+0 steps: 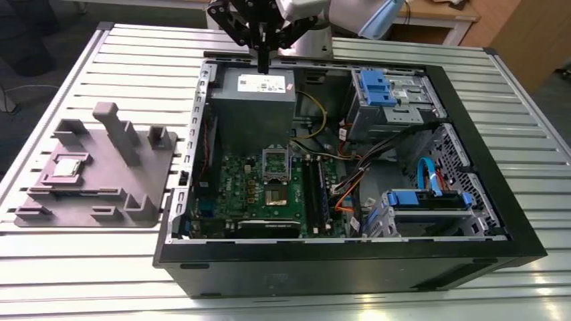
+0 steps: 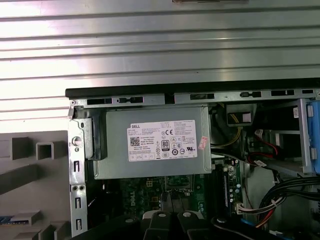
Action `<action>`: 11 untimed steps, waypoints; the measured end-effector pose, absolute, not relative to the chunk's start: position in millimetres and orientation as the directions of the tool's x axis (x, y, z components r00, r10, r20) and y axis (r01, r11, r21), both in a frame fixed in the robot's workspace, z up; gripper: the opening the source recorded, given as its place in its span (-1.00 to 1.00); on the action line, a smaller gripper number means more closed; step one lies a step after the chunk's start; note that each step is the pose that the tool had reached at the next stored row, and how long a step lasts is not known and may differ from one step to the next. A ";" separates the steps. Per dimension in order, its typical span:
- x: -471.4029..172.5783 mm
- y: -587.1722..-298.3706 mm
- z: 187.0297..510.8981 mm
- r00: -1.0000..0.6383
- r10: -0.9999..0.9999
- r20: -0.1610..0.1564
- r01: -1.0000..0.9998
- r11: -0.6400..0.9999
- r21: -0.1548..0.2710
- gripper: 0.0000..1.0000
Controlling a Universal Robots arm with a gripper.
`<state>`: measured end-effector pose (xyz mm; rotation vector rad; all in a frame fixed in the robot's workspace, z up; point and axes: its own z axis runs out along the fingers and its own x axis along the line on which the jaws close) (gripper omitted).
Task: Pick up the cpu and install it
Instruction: 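Reach for the cpu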
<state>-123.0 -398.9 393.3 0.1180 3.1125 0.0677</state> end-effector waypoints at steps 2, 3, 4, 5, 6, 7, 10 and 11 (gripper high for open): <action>-123.1 -398.9 393.3 -0.997 0.076 -0.024 0.075 0.996 0.044 -0.79; -123.1 -398.9 393.3 -0.997 0.076 -0.024 0.075 0.996 0.044 -0.79; -123.4 -398.9 393.3 -0.997 0.076 -0.024 0.075 0.996 0.044 -0.79; -123.8 -398.9 393.3 -0.997 0.076 -0.024 0.075 0.996 0.044 -0.79; -124.1 -398.9 393.3 -0.997 0.076 -0.024 0.075 0.996 0.044 -0.79; -124.5 -398.9 393.3 -0.997 0.076 -0.024 0.075 0.996 0.044 -0.79; -125.9 -399.0 393.3 -0.997 0.076 -0.024 0.075 0.996 0.044 -0.79; -126.4 -399.0 393.3 -0.997 0.076 -0.024 0.075 0.996 0.044 -0.79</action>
